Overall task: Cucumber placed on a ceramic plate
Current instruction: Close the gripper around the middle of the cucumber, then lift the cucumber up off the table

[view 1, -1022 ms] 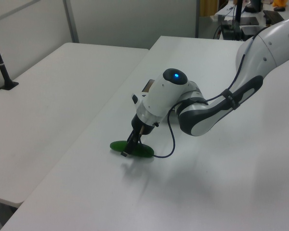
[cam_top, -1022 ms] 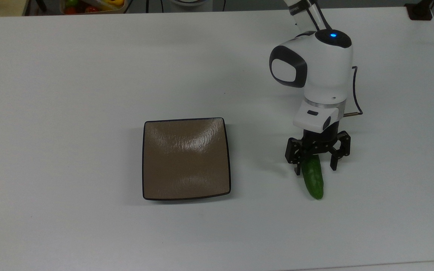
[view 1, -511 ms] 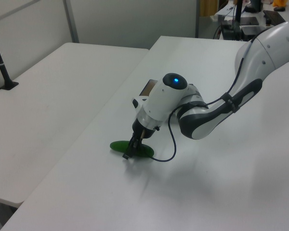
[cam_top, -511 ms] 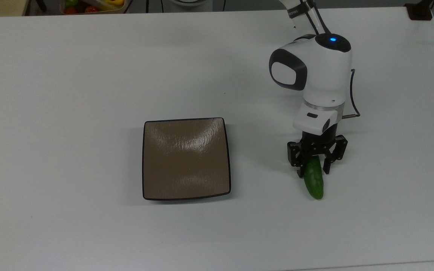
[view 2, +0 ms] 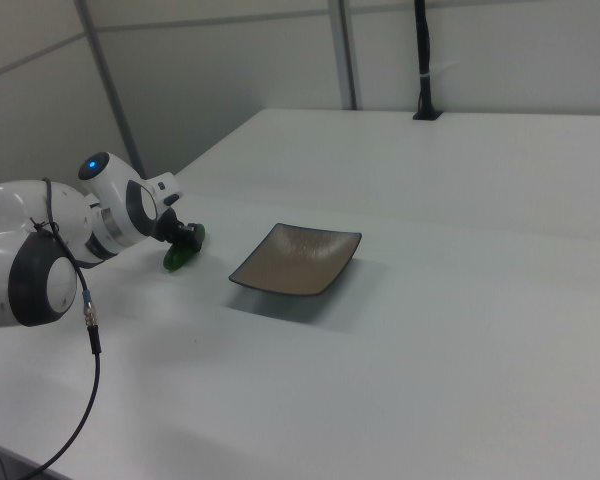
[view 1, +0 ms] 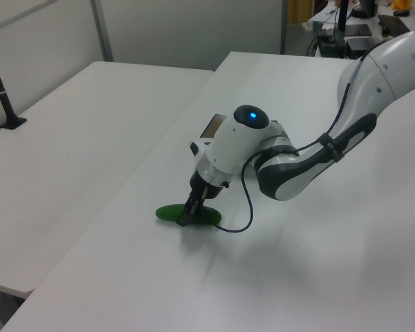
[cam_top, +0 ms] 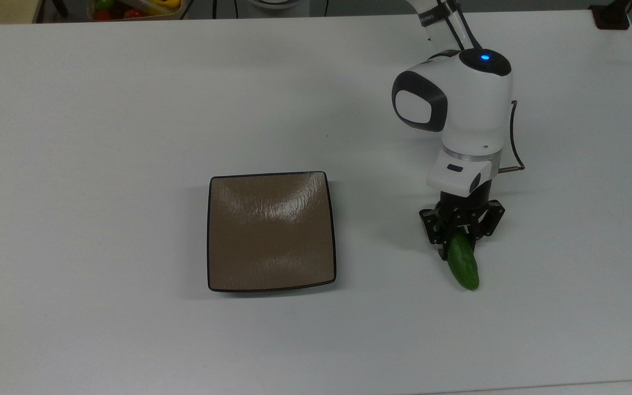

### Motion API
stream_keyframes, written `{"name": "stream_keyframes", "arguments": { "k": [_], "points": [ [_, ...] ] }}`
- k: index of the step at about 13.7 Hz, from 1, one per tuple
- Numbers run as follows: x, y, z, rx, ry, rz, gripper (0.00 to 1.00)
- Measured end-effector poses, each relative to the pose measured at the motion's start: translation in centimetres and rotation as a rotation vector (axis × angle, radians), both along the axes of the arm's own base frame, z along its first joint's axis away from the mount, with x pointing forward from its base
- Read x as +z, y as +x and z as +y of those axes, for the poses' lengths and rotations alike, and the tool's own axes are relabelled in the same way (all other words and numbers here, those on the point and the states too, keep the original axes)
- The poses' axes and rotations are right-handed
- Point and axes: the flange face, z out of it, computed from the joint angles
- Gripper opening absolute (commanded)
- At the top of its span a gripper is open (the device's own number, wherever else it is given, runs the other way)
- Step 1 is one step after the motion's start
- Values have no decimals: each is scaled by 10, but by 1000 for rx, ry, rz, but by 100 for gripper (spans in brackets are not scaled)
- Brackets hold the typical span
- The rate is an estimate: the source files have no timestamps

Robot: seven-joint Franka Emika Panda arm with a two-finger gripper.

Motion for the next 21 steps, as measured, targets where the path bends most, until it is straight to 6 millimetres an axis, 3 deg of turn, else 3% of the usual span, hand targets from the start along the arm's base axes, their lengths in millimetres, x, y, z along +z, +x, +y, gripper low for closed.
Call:
{"name": "stream_keyframes", "arguments": {
  "k": [5, 9, 13, 17, 21],
  "points": [
    [17, 0, 1, -1, 10, -19, 0],
    [79, -5, -1, -7, 45, -75, 0],
    [137, -26, -16, -47, 55, -62, 0],
    [195, -46, -43, -135, 69, 8, 0],
    [262, -79, -88, -208, 79, 77, 0]
  ]
}}
